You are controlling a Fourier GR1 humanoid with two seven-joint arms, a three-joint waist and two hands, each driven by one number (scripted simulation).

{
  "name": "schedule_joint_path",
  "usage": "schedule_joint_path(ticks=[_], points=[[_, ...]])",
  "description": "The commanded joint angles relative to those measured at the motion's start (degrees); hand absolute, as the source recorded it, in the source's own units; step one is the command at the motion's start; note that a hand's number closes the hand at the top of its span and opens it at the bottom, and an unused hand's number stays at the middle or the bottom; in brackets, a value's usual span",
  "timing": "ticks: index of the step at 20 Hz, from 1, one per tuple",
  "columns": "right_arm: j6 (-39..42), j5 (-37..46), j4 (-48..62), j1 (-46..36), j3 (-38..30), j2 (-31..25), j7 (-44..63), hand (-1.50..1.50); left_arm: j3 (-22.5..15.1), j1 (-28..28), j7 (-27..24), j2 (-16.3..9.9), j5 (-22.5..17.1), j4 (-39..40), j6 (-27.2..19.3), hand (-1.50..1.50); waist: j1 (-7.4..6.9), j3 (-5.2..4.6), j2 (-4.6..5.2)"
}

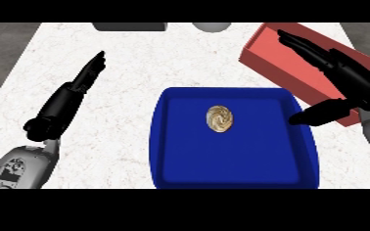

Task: Pick the cupcake from the tray and place it in the cardboard box

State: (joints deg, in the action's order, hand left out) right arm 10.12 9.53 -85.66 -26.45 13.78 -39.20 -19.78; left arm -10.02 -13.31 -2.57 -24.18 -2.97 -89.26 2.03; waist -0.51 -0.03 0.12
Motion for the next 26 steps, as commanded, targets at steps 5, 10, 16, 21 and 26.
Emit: schedule_joint_path(ticks=[5,10,16,21,26], points=[[8.99,13.28,-8.71,-4.51,13.21,-2.34,15.03,-1.5,1.52,0.41,-1.28,-0.42,0.17,1.36,1.15,0.0,0.22,-0.12,-0.39],[16.58,16.97,-16.64,-8.71,19.55,2.02,29.12,-1.5,1.83,-0.73,-1.76,0.94,0.4,3.38,1.45,0.0,0.74,-0.12,-0.42],[25.5,18.86,-19.99,-10.18,22.34,9.97,44.21,-1.5,2.28,1.08,-2.5,0.88,1.88,1.43,2.46,0.0,0.38,-0.04,-0.31],[28.68,22.18,-17.03,-9.1,23.36,17.62,50.58,-1.5,4.35,-0.82,-2.38,1.81,1.82,3.56,3.95,0.0,0.37,-0.01,-0.16],[33.32,24.22,-19.01,-6.07,21.34,20.96,52.42,-1.5,4.81,4.26,-2.73,2.92,3.38,-0.81,4.47,0.0,0.28,0.01,-0.23]])
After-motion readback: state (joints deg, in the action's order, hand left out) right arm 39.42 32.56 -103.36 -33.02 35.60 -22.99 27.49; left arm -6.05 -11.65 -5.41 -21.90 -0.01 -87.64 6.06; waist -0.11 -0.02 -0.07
